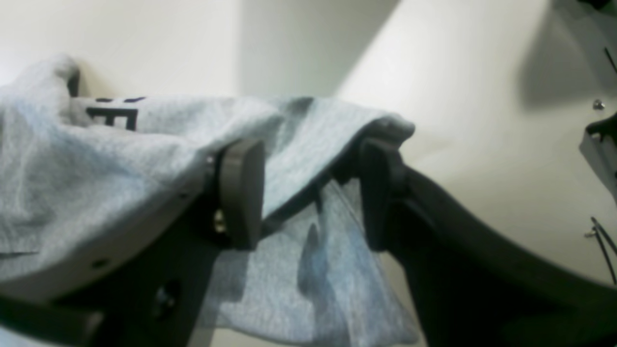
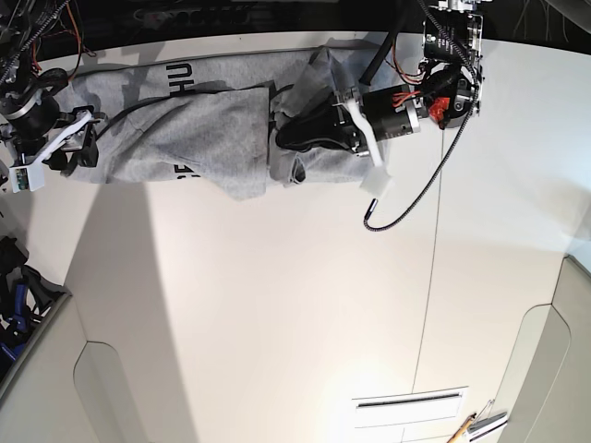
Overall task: Fold the T-shirt properly
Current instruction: 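Fold the hem end with the left gripper toward the right gripper, then push the folded hem further toward the collar with the left gripper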
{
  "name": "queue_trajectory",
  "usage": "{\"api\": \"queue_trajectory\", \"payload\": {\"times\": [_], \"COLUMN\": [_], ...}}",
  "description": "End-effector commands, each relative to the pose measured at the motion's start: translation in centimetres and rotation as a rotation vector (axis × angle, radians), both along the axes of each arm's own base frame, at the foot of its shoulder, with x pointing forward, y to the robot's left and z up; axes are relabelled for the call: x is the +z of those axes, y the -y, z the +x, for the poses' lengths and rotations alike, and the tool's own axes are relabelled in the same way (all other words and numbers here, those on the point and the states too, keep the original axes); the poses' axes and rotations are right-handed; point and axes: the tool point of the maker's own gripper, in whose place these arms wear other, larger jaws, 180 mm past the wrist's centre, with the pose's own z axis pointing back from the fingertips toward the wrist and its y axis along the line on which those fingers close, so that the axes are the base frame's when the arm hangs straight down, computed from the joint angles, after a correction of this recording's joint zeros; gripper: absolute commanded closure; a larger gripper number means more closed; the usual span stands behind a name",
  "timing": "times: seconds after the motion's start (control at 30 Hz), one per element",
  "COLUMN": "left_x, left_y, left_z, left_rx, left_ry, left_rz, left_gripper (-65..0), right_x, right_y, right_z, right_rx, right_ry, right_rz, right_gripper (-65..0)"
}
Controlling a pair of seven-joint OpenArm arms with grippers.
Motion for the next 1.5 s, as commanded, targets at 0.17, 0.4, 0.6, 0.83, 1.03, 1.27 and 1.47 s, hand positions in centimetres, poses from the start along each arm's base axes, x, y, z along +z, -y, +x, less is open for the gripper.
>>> {"api": "queue_trajectory", "payload": {"times": [0.17,0.4,0.6,0.83,1.03,1.27,1.47], "left_x": [1.4,1.6,2.5,3.2,1.3,2.7,1.3], "left_y": [0.0,-0.1,0.0,0.1,-1.7,-7.7,-8.8], "left_z": [1.6,2.1,2.3,2.4,2.6,2.3,-1.4], "left_rx": [0.051,0.053,0.069,0.076,0.083,0.075,0.035], "left_ry": [0.066,0.080,0.086,0.089,0.087,0.166,0.109], "left_rz": [-0.021,-0.019,-0.071,-0.109,0.022,0.210,0.277], "left_gripper": [0.0,-3.6,-25.4,-25.4,-24.8,-17.4,-17.3], "right_x": [1.2,1.4,1.4,1.4,1.3,1.3,1.3], "right_y": [0.2,-0.3,-0.3,-0.2,0.1,0.1,0.1], "right_z": [0.7,0.8,0.8,0.8,0.7,0.7,0.7], "right_rx": [0.009,0.016,0.016,0.016,0.011,0.011,0.011], "right_ry": [0.046,0.059,0.059,0.059,0.050,0.050,0.050], "right_rz": [-0.012,0.019,0.019,0.017,-0.003,-0.005,-0.005], "right_gripper": [-31.4,-31.4,-31.4,-31.4,-31.4,-31.4,-31.4]}}
